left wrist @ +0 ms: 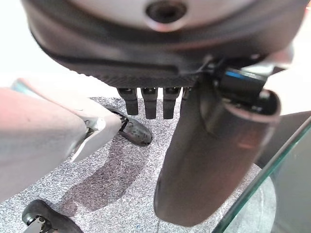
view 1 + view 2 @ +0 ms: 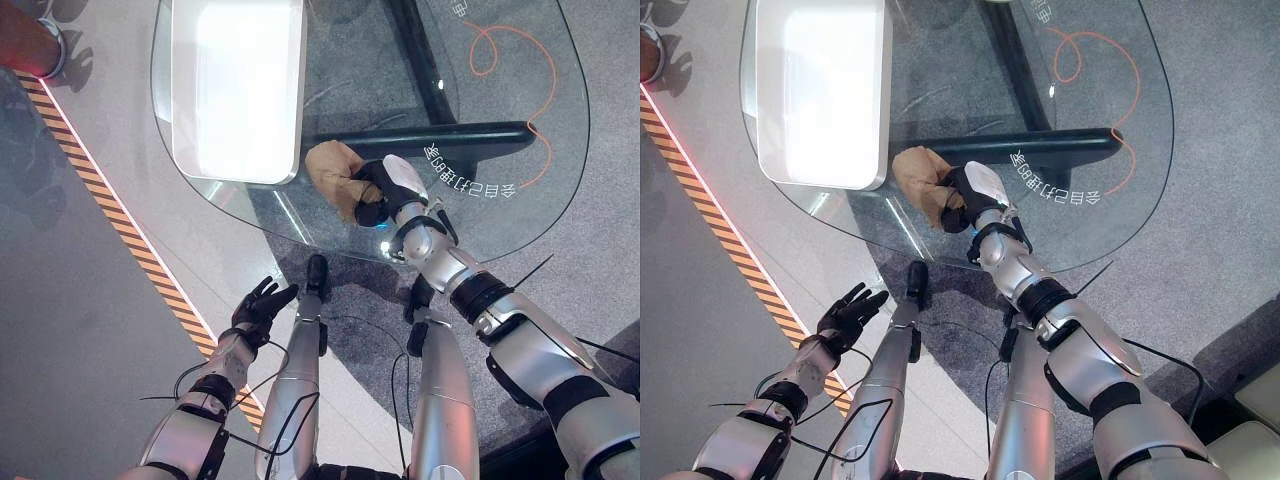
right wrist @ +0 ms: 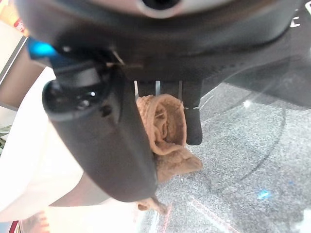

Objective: Wipe the table with a cloth and put it in the basket.

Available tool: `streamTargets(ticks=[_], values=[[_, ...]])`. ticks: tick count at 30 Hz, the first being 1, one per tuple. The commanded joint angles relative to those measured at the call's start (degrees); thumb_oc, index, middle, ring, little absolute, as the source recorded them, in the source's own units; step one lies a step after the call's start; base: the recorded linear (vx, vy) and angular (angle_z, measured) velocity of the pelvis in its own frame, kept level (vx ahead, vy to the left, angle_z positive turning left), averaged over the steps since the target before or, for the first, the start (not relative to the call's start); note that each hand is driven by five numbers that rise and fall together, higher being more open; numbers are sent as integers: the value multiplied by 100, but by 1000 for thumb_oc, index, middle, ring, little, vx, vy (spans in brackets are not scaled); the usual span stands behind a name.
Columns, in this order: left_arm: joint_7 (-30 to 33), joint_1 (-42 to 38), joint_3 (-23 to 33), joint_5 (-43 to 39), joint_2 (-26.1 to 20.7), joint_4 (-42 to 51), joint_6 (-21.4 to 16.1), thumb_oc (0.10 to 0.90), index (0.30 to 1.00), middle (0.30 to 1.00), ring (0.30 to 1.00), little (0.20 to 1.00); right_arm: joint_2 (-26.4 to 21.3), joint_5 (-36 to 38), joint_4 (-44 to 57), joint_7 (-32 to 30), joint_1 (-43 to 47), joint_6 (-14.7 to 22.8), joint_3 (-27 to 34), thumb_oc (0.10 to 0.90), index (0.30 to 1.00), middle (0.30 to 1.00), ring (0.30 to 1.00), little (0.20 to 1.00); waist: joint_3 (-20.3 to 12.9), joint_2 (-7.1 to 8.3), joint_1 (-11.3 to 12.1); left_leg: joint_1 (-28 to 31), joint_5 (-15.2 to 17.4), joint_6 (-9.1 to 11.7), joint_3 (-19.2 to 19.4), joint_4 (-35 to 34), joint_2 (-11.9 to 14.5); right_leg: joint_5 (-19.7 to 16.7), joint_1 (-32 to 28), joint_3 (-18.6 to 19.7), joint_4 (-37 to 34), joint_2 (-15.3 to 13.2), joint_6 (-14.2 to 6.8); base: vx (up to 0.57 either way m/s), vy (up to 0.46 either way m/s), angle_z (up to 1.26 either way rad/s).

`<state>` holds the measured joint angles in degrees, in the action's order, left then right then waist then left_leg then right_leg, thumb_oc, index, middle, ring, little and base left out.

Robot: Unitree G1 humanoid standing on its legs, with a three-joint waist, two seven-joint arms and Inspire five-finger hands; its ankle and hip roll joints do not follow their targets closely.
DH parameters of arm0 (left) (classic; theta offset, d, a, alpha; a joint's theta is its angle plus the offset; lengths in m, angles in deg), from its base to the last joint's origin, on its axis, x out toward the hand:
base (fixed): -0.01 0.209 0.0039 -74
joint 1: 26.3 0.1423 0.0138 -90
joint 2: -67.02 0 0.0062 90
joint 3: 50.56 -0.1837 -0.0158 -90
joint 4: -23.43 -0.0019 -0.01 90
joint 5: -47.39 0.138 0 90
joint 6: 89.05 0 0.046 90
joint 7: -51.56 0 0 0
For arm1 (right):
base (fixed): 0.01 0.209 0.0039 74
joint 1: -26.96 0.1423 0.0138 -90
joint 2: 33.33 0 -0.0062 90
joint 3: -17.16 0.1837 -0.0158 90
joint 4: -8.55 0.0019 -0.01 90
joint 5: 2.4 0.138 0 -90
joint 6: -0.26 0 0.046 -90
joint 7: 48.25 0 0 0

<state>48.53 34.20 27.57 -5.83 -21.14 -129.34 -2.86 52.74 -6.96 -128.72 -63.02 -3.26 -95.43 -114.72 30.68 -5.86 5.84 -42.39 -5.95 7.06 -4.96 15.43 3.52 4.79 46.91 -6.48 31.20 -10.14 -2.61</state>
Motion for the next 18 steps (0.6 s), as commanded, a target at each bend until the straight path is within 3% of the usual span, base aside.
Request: streamTargets(ticks=[1, 9, 18], values=[[81, 54, -50, -84, -44, -62, -140, 800, 900, 900, 900, 900, 588, -116, 594, 440, -12, 606, -343, 100, 300, 300, 300, 200, -89, -148, 45, -175, 164, -570, 473, 290, -605, -399, -19, -268, -652, 334, 113, -2, -8, 6], [56, 28, -65, -118, -66, -88, -116, 800, 900, 900, 900, 900, 575, -194, 582, 192, -29, 465, -373, 100, 300, 300, 300, 200, -89, -161, 41, -204, 172, -576, 476, 339, -607, -408, 20, -263, -608, 319, 106, 1, 0, 4], [2, 81, -83, -131, -54, -134, -165, 800, 900, 900, 900, 900, 314, 19, 117, -927, 163, 436, 55, 100, 300, 300, 300, 200, -89, -187, 53, -202, 190, -587, 483, 349, -595, -442, 24, -268, -607, 306, 90, 0, 0, 0]])
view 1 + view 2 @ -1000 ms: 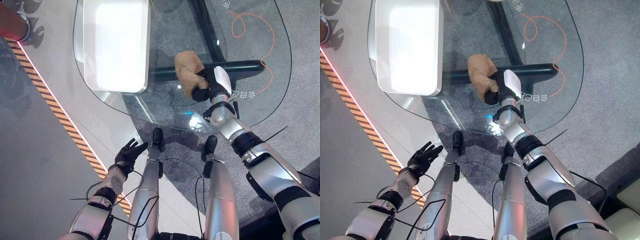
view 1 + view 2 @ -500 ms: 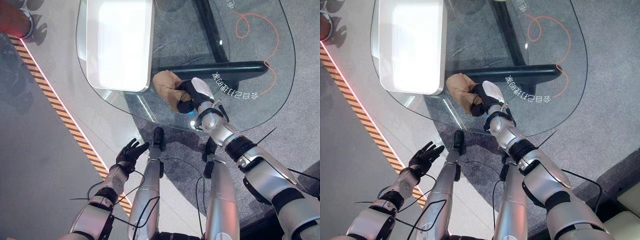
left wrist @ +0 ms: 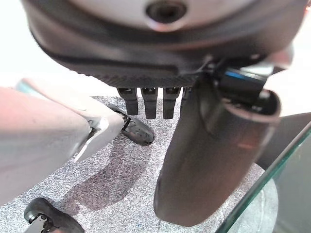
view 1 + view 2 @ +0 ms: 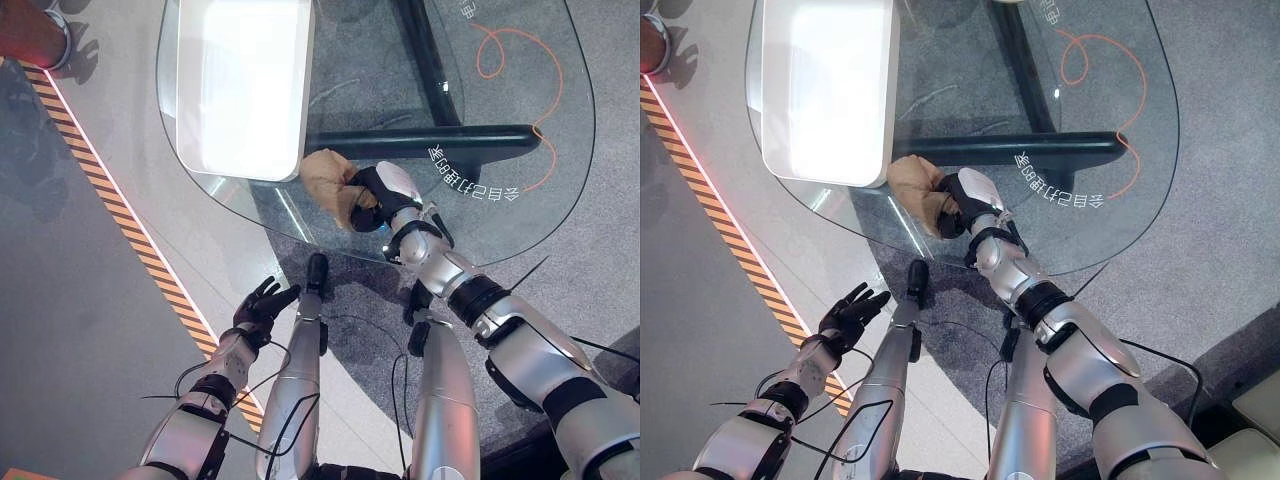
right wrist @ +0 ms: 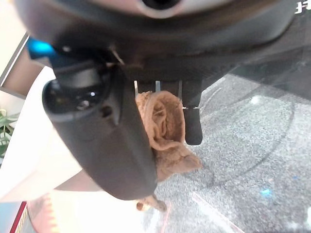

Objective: Wipe the table with a cloth and put it in the basket.

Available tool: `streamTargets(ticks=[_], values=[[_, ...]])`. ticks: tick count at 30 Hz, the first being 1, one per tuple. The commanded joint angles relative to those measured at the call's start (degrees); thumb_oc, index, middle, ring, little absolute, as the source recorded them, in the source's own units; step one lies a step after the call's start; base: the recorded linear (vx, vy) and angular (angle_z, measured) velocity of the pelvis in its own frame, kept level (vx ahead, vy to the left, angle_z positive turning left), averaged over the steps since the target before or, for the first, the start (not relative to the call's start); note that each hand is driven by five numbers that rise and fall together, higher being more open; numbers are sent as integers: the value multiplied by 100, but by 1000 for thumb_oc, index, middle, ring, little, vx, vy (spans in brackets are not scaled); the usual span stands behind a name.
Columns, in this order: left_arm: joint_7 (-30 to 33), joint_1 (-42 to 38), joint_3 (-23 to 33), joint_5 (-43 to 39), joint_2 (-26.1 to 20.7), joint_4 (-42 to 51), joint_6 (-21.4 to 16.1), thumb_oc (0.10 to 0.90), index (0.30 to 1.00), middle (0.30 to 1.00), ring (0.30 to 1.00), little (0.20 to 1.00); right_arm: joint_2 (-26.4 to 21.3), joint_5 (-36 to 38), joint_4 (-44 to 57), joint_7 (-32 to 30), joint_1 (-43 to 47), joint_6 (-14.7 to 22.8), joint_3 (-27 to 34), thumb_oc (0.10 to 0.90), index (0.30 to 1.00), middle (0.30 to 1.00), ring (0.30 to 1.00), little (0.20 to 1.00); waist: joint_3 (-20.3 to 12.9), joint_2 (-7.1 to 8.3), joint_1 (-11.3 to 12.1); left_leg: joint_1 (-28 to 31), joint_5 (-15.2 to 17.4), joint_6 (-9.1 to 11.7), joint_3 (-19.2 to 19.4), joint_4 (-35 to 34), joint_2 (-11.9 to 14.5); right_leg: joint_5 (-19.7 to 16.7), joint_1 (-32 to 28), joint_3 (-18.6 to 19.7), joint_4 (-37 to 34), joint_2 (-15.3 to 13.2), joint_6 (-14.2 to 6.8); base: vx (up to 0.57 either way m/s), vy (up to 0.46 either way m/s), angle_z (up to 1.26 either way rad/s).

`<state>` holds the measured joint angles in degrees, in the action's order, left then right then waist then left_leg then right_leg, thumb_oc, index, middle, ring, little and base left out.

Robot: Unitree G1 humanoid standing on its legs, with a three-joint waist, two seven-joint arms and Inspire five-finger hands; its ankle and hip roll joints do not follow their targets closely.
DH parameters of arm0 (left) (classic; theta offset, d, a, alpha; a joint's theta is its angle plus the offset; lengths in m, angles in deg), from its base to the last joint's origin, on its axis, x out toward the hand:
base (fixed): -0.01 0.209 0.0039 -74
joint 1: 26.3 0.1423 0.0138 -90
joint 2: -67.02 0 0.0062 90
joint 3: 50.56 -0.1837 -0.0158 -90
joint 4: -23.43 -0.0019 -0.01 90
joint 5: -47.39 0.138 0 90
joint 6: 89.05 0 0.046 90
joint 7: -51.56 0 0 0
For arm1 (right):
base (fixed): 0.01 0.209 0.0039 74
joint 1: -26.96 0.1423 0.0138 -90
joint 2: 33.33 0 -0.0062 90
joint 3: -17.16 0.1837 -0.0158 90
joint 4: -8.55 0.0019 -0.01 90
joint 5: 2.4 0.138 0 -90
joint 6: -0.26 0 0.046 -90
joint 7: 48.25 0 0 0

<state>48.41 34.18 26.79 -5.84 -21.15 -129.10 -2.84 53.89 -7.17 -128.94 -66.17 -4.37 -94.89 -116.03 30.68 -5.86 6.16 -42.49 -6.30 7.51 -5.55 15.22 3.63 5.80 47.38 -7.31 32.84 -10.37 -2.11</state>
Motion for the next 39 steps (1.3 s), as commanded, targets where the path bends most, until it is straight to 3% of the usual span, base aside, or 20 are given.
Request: streamTargets(ticks=[1, 13, 25, 39], values=[[26, 100, -14, -140, -56, -134, -159, 800, 900, 900, 900, 900, 120, 60, 33, -727, 363, 412, 303, 100, 300, 300, 300, 200, -89, -190, 30, -185, 227, -634, 542, 362, -599, -552, -34, -188, -778, 327, 34, 0, 0, 0], [22, 297, -10, -222, -138, 19, -157, 800, 900, 900, 900, 900, -674, 329, -193, -1985, 946, 473, 941, 100, 300, 300, 300, 200, -89, -207, 40, -249, 303, -691, 525, 443, -582, -556, 50, -166, -679, 348, 9, 1, 0, 0], [-95, 378, 54, -327, -304, 88, -92, 800, 900, 900, 900, 900, -1280, 239, -447, -2438, 1184, 424, 1024, 100, 300, 300, 300, 200, -89, -196, 49, -289, 362, -729, 542, 482, -570, -535, 67, -228, -687, 296, 10, 0, 0, 0], [-127, 363, 79, -430, -461, 130, 6, 800, 900, 900, 900, 900, -1720, 765, -1032, -2790, 1331, 441, 1240, 100, 300, 300, 300, 200, -89, -177, 44, -347, 417, -745, 546, 523, -549, -512, 105, -257, -678, 275, -3, 0, 0, 0]])
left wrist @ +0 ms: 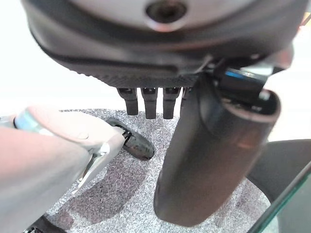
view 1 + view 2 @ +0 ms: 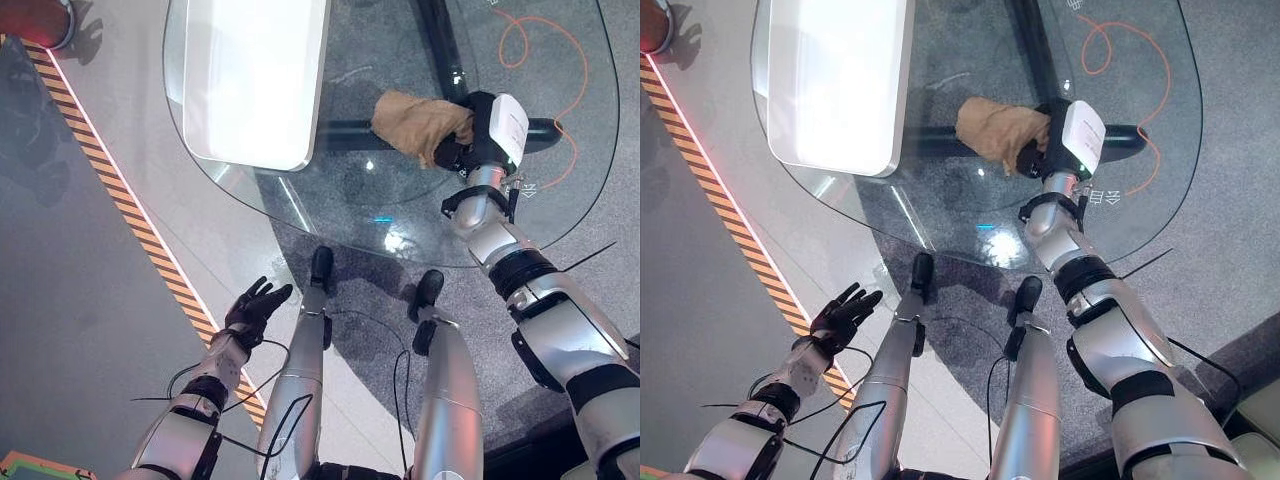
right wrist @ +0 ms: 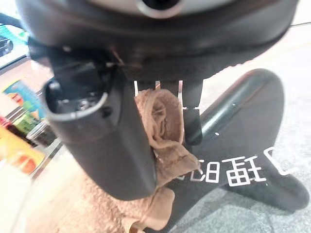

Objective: Wipe the table with a cloth and put it in the basket.

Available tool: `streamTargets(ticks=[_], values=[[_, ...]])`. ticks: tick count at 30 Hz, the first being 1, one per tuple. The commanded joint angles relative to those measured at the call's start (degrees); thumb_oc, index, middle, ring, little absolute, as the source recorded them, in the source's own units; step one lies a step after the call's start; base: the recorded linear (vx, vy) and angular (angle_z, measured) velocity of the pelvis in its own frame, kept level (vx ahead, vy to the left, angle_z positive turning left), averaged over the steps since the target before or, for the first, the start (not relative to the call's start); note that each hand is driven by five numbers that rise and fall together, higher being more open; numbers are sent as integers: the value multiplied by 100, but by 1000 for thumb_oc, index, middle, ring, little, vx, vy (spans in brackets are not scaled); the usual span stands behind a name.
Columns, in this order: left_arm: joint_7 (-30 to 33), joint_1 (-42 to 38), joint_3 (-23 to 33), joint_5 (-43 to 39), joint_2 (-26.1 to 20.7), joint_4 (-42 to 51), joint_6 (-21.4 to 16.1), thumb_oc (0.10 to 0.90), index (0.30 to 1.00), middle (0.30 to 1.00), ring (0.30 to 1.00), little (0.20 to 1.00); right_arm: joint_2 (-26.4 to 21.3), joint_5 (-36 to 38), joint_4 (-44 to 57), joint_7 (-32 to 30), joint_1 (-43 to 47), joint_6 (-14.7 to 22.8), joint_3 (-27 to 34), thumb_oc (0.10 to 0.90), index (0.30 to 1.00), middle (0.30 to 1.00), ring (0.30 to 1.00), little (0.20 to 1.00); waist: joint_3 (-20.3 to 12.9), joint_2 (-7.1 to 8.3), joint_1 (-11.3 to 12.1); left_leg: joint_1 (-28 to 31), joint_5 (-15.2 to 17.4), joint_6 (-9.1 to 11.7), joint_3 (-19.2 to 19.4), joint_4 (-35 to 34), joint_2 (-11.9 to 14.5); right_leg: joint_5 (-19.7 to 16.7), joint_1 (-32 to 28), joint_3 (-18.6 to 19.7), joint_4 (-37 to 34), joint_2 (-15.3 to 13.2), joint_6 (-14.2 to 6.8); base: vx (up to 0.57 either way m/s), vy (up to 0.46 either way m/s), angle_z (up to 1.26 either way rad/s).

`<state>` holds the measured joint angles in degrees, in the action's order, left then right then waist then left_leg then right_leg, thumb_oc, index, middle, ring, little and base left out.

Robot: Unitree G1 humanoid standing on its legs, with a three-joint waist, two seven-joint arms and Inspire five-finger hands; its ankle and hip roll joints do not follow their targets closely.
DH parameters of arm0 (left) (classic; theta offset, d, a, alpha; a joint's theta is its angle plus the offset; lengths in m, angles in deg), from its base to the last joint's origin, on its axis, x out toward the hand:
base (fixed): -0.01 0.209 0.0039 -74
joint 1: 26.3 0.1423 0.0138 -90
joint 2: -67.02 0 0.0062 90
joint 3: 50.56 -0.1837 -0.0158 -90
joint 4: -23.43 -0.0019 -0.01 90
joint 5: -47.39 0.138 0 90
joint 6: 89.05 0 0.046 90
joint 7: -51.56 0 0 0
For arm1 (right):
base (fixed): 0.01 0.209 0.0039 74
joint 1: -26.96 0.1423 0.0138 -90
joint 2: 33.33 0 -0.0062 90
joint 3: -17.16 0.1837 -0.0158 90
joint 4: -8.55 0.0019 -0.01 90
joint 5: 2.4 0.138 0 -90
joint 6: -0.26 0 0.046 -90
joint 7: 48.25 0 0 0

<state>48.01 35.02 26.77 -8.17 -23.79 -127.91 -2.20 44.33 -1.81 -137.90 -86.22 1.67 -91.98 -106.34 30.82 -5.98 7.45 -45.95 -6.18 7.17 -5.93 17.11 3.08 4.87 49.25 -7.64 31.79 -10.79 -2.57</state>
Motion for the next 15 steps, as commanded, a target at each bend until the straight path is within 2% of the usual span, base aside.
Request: streamTargets(ticks=[1, 15], values=[[-99, 271, 88, -206, -216, -4, -48, 800, 900, 900, 900, 900, -799, 316, -204, -811, 722, 194, 329, 100, 300, 300, 300, 200, -102, -159, -92, -5, 411, -713, 585, 337, -489, -416, -80, -223, -571, 317, 41, 0, 0, 0], [-170, 210, 140, -311, -331, -117, 56, 800, 900, 900, 900, 900, -1083, 2085, -1012, -1086, 402, 981, 1497, 100, 300, 300, 300, 200, -102, -169, -193, -6, 497, -714, 615, 373, -456, -401, -60, -167, -579, 332, 13, 1, 0, 0]])
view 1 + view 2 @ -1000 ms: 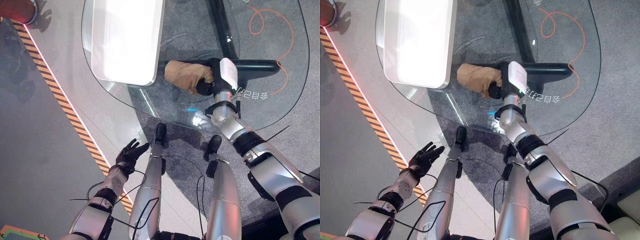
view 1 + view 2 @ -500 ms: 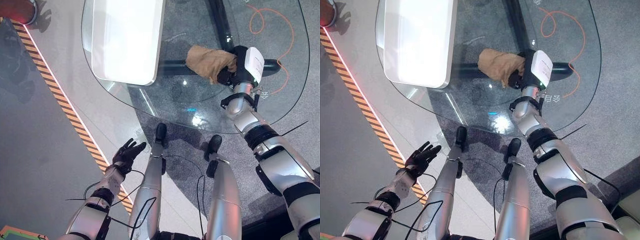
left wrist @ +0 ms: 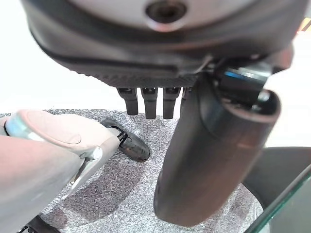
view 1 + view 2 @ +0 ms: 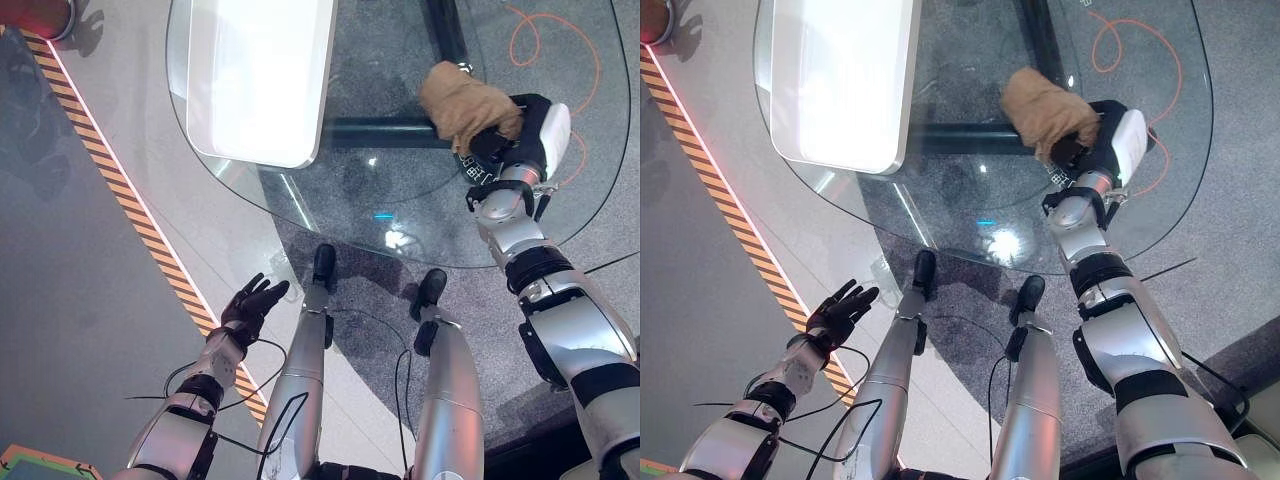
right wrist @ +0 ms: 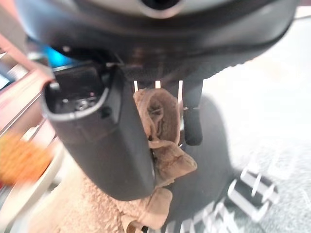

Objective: Wipe the table with a cloth and put it in the basket.

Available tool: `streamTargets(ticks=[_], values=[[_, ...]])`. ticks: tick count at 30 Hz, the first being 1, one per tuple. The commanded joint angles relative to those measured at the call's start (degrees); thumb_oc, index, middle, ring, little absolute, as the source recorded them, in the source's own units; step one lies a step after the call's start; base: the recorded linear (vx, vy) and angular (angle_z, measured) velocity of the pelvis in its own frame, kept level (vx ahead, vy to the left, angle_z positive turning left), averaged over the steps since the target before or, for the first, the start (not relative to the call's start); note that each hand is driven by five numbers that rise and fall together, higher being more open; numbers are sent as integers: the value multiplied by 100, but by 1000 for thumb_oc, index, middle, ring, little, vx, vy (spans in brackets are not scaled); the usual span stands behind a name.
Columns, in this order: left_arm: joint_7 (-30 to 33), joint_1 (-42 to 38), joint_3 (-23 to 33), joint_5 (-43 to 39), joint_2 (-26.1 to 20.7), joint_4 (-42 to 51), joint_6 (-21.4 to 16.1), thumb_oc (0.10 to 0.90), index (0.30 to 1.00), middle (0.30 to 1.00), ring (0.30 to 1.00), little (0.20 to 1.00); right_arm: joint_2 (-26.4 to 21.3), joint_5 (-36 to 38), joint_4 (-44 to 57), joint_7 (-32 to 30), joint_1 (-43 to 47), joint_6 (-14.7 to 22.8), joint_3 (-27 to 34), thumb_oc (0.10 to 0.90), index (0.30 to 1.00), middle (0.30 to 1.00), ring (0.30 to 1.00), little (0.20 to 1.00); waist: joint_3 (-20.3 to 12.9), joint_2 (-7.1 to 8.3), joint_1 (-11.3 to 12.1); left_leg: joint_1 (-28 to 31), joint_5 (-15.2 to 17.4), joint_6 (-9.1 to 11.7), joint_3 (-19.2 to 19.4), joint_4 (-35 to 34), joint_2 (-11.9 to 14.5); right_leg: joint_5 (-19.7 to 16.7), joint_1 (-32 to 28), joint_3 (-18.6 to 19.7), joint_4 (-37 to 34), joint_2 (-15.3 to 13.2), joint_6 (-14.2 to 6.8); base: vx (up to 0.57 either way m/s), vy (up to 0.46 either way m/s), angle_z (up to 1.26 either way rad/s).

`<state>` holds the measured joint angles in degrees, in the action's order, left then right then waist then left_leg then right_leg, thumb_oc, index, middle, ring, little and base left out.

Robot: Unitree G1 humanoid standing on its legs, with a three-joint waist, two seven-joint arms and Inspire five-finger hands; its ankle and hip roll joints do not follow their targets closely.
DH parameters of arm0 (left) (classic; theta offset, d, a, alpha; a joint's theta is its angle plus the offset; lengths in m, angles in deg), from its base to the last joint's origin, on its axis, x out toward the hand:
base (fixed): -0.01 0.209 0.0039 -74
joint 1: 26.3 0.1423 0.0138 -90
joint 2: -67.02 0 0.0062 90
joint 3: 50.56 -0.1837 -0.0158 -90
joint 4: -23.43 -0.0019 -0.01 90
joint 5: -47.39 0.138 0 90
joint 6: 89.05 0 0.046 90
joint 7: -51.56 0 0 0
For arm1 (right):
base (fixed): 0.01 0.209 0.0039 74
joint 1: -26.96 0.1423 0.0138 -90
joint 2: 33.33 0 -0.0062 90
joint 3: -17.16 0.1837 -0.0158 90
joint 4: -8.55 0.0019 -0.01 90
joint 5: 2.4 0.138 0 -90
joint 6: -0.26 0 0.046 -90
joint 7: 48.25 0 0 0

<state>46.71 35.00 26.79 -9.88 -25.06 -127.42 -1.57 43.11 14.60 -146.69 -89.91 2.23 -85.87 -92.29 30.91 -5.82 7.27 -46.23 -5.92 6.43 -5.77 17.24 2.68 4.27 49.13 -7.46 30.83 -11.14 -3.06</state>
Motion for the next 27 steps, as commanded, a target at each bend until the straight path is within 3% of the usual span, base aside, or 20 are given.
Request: streamTargets(ticks=[1, 8, 19, 27], values=[[-52, 221, 142, -143, -208, -179, -13, 800, 900, 900, 900, 900, -979, 538, -175, -707, 326, 434, 159, 100, 300, 300, 300, 200, -112, -185, -180, 15, 477, -638, 596, 371, -411, -340, -40, -180, -474, 367, 60, 0, 0, 0], [-85, 167, 189, -147, -284, -267, 14, 800, 900, 900, 900, 900, -1064, 1205, -353, -640, 194, 786, 539, 100, 300, 300, 300, 200, -112, -137, -224, 8, 513, -637, 582, 388, -397, -335, -32, -145, -470, 397, 44, 0, 0, 0], [-164, 11, 243, -142, -415, -468, 81, 800, 900, 900, 900, 900, -1130, 1493, -486, -592, 229, 986, 631, 100, 300, 300, 300, 200, -112, -61, -250, -11, 517, -614, 553, 378, -362, -337, -31, -130, -486, 433, 31, 0, 0, 0], [-110, -36, 231, -127, -409, -445, 66, 800, 900, 900, 900, 900, -925, 909, -60, -297, 304, 1098, 395, 100, 300, 300, 300, 200, -112, -34, -253, -26, 510, -604, 540, 346, -374, -343, -25, -127, -537, 458, 36, 0, 0, 0]])
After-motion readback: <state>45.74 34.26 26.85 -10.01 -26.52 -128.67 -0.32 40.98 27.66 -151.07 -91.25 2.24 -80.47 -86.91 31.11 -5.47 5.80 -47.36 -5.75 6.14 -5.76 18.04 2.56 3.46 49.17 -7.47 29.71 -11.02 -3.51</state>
